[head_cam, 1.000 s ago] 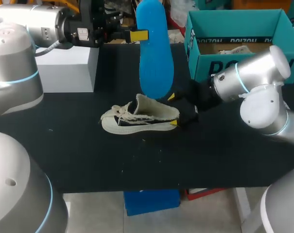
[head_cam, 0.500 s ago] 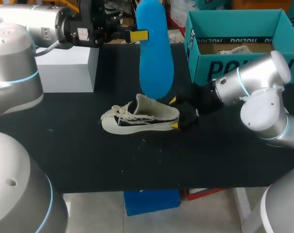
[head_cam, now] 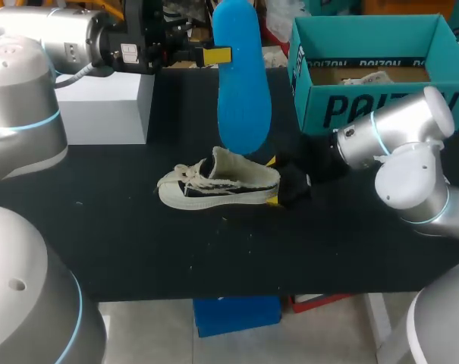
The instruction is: Take the shoe out of the shoebox, open the shoe tongue, remove and reinsert the insole, then place the shoe into the shoebox
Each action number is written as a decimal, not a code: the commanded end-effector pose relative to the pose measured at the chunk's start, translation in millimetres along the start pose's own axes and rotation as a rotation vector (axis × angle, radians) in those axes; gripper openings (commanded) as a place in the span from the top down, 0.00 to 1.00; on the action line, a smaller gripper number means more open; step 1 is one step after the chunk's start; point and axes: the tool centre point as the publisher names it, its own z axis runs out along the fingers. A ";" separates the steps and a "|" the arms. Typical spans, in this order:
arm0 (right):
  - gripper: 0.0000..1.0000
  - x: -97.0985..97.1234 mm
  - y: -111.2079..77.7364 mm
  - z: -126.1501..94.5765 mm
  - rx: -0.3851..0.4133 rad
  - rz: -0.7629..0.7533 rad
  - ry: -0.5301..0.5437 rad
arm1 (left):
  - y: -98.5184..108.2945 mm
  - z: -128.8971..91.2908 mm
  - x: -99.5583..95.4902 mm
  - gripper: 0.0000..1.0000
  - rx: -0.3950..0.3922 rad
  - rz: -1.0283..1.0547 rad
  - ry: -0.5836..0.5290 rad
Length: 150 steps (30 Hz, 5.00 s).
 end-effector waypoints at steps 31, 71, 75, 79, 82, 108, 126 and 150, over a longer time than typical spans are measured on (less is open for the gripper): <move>0.09 -44.7 63.2 0.2 0.671 -0.173 0.084 | 1.0 0.8 -0.1 1.00 0.000 0.001 -0.002; 1.00 -47.1 76.7 45.9 0.807 -0.180 0.138 | 1.0 0.8 -0.1 1.00 0.000 0.001 -0.002; 1.00 -47.1 76.7 45.9 0.807 -0.180 0.138 | 1.0 0.8 -0.1 1.00 0.000 0.001 -0.002; 1.00 -47.1 76.7 45.9 0.807 -0.180 0.138 | 1.0 0.8 -0.1 1.00 0.000 0.001 -0.002; 1.00 -47.1 76.7 45.9 0.807 -0.180 0.138 | 1.0 0.8 -0.1 1.00 0.000 0.001 -0.002; 1.00 -55.7 119.6 -22.4 0.813 0.300 -0.213 | 1.0 0.8 -0.1 1.00 0.000 0.001 -0.002; 1.00 -59.6 98.8 -29.5 0.869 1.202 -0.700 | 1.0 0.8 -0.1 1.00 0.000 0.001 -0.002; 1.00 -33.6 97.2 -12.3 0.716 1.571 -0.847 | 1.0 0.8 -0.1 1.00 0.000 0.001 -0.002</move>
